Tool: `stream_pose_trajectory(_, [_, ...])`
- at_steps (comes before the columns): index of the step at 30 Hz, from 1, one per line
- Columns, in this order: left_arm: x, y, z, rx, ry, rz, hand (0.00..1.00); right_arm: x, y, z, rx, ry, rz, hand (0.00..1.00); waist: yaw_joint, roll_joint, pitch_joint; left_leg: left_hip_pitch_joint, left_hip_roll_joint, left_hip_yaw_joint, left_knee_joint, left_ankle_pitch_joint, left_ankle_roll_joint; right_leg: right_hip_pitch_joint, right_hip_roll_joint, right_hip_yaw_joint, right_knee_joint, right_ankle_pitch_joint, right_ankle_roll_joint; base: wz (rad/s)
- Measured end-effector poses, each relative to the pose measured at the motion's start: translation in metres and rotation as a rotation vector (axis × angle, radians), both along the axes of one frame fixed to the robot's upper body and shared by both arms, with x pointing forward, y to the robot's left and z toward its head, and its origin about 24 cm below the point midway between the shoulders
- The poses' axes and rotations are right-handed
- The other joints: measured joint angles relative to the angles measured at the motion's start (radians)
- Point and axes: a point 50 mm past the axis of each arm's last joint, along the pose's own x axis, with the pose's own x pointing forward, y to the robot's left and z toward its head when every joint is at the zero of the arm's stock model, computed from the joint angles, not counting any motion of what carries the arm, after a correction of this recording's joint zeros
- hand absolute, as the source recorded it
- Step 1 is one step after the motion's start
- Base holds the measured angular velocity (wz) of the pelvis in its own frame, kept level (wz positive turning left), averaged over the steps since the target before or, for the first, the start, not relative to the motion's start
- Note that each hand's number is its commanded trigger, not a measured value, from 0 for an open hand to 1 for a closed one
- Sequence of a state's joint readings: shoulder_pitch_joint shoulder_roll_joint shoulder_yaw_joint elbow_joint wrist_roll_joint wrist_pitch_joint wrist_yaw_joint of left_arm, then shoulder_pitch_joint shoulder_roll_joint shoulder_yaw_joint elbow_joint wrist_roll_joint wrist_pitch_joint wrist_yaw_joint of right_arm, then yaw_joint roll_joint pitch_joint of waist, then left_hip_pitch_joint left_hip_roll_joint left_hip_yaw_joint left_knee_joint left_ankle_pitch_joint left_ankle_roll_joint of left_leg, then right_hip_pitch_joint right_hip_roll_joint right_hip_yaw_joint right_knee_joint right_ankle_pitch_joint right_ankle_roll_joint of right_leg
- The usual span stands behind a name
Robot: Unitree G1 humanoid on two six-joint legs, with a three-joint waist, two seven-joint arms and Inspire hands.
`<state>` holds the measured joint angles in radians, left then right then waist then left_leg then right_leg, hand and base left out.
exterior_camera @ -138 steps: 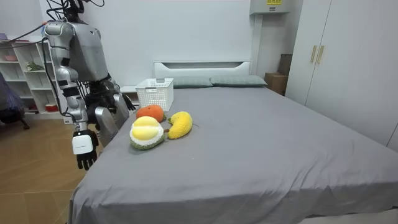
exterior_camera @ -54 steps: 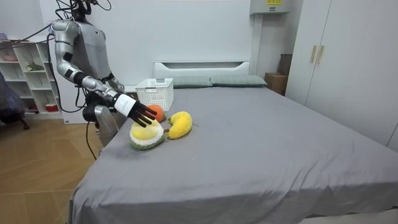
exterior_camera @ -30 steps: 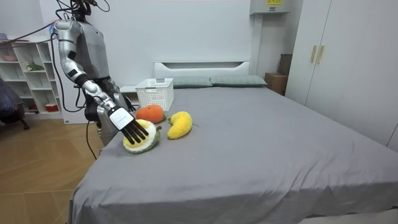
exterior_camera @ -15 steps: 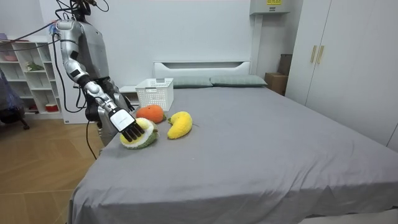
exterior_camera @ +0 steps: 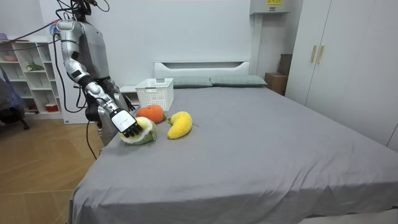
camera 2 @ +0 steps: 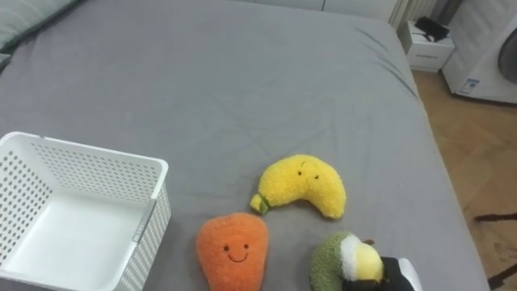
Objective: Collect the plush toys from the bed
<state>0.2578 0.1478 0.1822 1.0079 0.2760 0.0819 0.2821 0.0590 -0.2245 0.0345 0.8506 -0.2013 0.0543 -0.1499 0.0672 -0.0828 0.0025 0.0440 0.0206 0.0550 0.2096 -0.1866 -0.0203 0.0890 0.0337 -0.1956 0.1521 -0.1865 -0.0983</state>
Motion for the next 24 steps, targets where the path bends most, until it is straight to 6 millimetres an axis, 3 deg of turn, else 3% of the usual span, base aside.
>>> stream_pose_trajectory(7, [0.003, 0.000, 0.000, 0.000, -0.008, 0.002, 0.00, 0.015, 0.002, 0.012, 0.009, -0.076, 0.020, 1.00, -0.004, -0.010, 0.0013, -0.003, 0.001, 0.010, -0.001, 0.000, 0.000, -0.007, 0.000, 0.007, 0.002, 0.000, 0.000, -0.03])
stream_pose_trajectory(12, [0.000, 0.006, 0.003, 0.015, -0.027, 0.044, 0.00, 0.050, 0.008, 0.056, 0.029, -0.323, 0.076, 1.00, -0.011, -0.013, -0.0016, -0.014, 0.003, 0.024, -0.004, 0.000, 0.000, -0.018, 0.000, 0.015, 0.009, 0.003, 0.002, -0.05])
stream_pose_trajectory(18, [0.001, 0.005, 0.002, 0.015, -0.034, 0.045, 0.00, 0.069, 0.012, 0.088, 0.022, -0.472, 0.116, 1.00, -0.003, -0.013, -0.0016, 0.002, 0.001, 0.029, -0.015, 0.000, 0.002, -0.006, 0.000, 0.021, 0.005, 0.005, 0.003, -0.02])
stream_pose_trajectory(21, [0.001, 0.005, 0.002, 0.020, -0.032, 0.045, 0.00, 0.080, 0.019, 0.113, 0.025, -0.580, 0.166, 1.00, -0.004, -0.008, -0.0013, 0.002, 0.001, 0.030, -0.015, 0.001, 0.003, -0.009, 0.000, 0.024, 0.001, 0.004, 0.005, 0.00])
stream_pose_trajectory(24, [0.001, 0.003, 0.001, 0.016, -0.030, 0.046, 0.00, 0.086, 0.024, 0.131, 0.035, -0.654, 0.199, 1.00, -0.004, -0.009, -0.0045, 0.000, 0.001, 0.031, -0.015, 0.001, 0.003, -0.018, 0.000, 0.026, 0.003, 0.004, 0.005, -0.01])
